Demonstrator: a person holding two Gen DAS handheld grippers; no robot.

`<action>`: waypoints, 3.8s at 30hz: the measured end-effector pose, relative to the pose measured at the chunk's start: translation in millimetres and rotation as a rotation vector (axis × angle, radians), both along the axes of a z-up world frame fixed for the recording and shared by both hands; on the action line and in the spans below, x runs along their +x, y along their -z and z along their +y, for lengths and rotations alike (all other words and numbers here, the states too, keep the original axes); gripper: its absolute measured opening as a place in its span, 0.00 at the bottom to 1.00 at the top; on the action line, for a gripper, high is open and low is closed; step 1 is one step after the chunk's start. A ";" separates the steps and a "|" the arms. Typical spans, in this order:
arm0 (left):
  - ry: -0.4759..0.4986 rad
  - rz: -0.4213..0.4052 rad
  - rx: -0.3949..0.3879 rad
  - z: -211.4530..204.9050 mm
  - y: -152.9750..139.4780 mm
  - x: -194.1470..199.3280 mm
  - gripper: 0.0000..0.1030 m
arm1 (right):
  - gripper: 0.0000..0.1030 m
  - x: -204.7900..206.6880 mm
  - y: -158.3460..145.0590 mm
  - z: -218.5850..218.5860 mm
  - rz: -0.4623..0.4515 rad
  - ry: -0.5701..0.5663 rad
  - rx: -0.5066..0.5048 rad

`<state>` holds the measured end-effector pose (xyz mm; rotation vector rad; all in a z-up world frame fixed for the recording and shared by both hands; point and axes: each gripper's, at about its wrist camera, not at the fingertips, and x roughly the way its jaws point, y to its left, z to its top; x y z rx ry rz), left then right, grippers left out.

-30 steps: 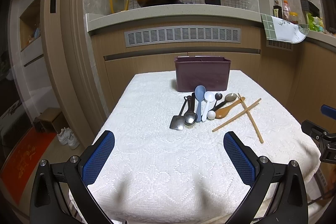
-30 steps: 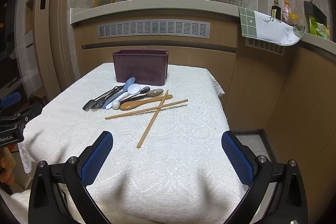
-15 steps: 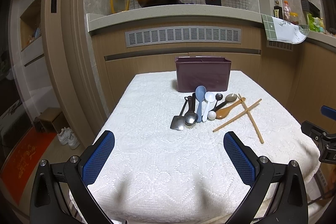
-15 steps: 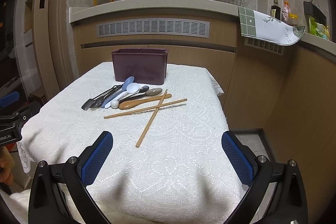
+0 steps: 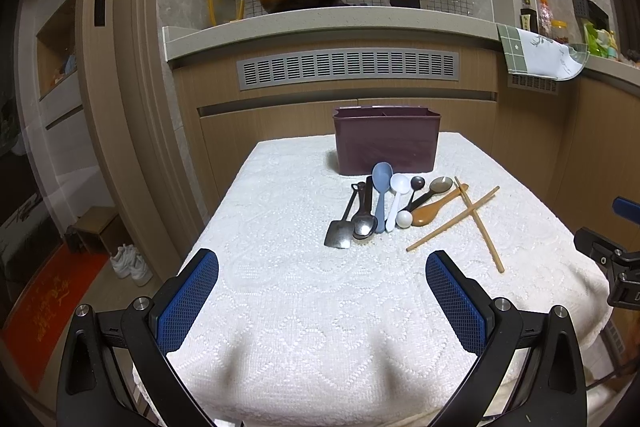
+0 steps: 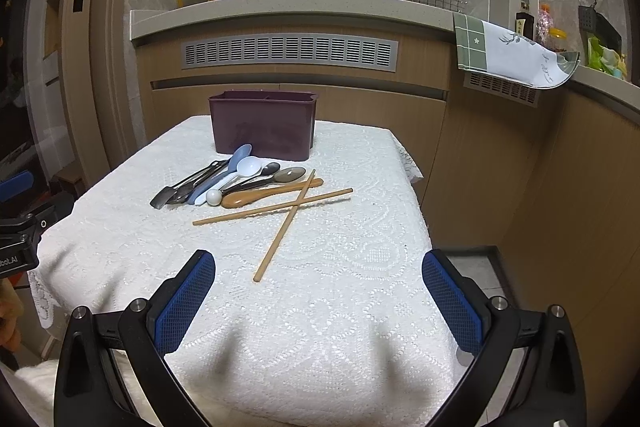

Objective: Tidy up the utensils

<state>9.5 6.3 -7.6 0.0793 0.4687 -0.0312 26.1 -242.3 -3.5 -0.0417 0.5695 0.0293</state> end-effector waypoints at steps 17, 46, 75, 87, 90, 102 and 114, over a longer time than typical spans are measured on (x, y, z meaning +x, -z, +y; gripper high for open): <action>0.112 0.173 -0.049 -7.5 5.2 114.5 1.00 | 1.00 91.7 -7.5 5.7 0.120 -0.050 -0.106; 0.106 0.313 -0.184 9.8 33.6 225.3 0.89 | 0.14 218.0 65.8 -0.4 0.495 -0.158 0.130; 0.238 0.535 -0.127 -70.4 51.4 321.4 0.39 | 0.05 236.5 20.9 -9.7 0.293 -0.188 0.235; 0.223 0.503 -0.090 -74.5 53.9 330.1 0.34 | 0.05 239.3 23.4 -10.0 0.284 -0.172 0.214; 0.207 0.428 -0.122 -60.3 35.9 309.2 0.34 | 0.05 235.2 16.9 -8.4 0.259 -0.169 0.201; 0.251 0.195 -0.200 -22.3 -45.6 241.7 0.34 | 0.05 222.9 -27.9 8.3 0.141 -0.205 0.186; 0.272 -0.163 -0.254 -14.2 -179.4 293.4 0.34 | 0.05 283.5 -178.2 21.6 -0.180 -0.248 0.100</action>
